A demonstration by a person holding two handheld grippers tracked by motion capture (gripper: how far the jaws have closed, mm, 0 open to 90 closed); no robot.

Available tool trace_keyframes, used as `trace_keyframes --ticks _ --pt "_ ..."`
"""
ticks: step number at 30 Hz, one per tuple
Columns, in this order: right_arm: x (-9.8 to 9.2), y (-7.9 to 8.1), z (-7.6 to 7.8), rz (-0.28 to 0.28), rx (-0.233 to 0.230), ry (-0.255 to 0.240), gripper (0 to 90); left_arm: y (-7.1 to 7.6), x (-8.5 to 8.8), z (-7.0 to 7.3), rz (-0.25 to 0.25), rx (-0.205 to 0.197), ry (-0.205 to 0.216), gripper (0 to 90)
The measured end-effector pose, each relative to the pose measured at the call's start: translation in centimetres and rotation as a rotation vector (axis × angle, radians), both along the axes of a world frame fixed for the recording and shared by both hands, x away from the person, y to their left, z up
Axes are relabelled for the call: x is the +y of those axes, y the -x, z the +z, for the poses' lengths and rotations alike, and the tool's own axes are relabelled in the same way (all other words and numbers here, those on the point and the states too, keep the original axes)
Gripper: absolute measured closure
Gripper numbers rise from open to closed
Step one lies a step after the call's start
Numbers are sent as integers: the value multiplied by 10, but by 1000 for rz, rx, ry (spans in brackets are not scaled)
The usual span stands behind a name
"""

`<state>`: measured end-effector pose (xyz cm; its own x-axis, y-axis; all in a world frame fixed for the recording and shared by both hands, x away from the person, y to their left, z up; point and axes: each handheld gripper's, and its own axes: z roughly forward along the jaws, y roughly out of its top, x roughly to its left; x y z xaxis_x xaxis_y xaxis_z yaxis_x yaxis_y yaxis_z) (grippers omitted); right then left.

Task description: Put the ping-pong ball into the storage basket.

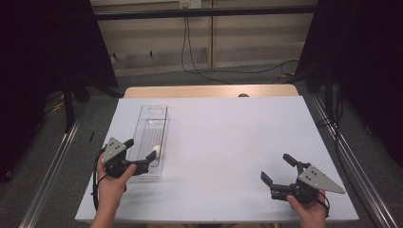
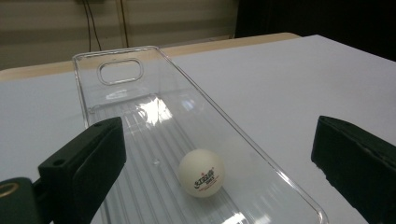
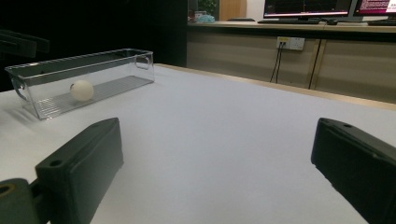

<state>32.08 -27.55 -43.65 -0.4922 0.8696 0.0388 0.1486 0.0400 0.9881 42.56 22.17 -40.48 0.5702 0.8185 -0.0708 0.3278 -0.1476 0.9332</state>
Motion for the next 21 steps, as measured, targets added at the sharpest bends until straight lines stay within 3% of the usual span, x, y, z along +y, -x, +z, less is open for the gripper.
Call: trace_keyframes --ticks 6,10,11,12,21 --pt "0 0 0 4 0 2 17 4 0 -1 0 -9 6 34" --pt "0 0 0 6 3 2 17 6 1 -3 -7 -10 -21 34" --pt "0 0 0 1 1 1 17 6 0 -4 -5 -10 -6 34" --pt "0 0 0 4 2 3 17 7 1 -4 -10 -8 -24 34" --pt "-1 0 0 2 -1 1 17 14 -1 -5 -23 -12 -19 35"
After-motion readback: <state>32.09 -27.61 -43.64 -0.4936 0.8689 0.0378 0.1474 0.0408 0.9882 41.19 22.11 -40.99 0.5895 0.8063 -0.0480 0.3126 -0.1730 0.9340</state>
